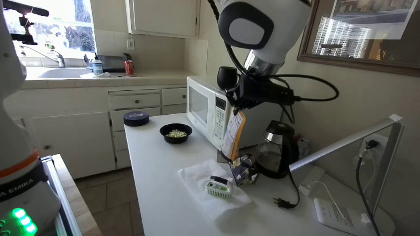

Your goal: Move the object away from the microwave

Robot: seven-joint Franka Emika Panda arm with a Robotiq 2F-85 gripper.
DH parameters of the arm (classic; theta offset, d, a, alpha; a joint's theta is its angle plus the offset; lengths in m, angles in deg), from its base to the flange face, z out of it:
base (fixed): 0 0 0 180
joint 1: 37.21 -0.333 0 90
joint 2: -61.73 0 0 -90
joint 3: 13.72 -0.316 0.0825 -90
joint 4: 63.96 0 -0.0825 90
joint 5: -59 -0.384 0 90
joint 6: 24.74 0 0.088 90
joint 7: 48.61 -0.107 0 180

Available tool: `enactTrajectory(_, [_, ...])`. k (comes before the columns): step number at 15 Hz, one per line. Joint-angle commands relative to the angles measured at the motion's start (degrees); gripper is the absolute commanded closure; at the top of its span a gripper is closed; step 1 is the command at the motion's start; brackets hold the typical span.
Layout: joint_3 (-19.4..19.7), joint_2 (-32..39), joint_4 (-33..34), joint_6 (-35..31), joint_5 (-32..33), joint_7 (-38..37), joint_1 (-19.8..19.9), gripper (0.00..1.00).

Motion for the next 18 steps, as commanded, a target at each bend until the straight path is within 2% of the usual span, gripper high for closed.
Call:
enactTrajectory(1, [4.28, -2.4, -0.09, -1.08, -0.29, -5.19, 2.16, 0.99])
enactTrajectory(5, [8.17, 0.29, 1.78, -3.72, -1.33, -10.77, 4.65, 0.99])
enactTrajectory(8, [9.57, 3.45, 2.67, -8.47, -2.41, -15.23, 6.36, 0.99])
enactTrajectory(10, [9.64, 5.85, 3.57, -11.64, -1.03, -19.38, 6.9, 0.99])
enactTrajectory(11, [8.87, 2.84, 1.75, -9.76, -0.81, -15.91, 7.42, 0.97])
enactTrajectory(17, [8.36, 5.57, 3.36, -11.41, -0.6, -18.63, 8.12, 0.99])
enactTrajectory(18, [8.1, 6.76, 3.73, -14.85, -1.94, -19.53, 7.89, 0.99])
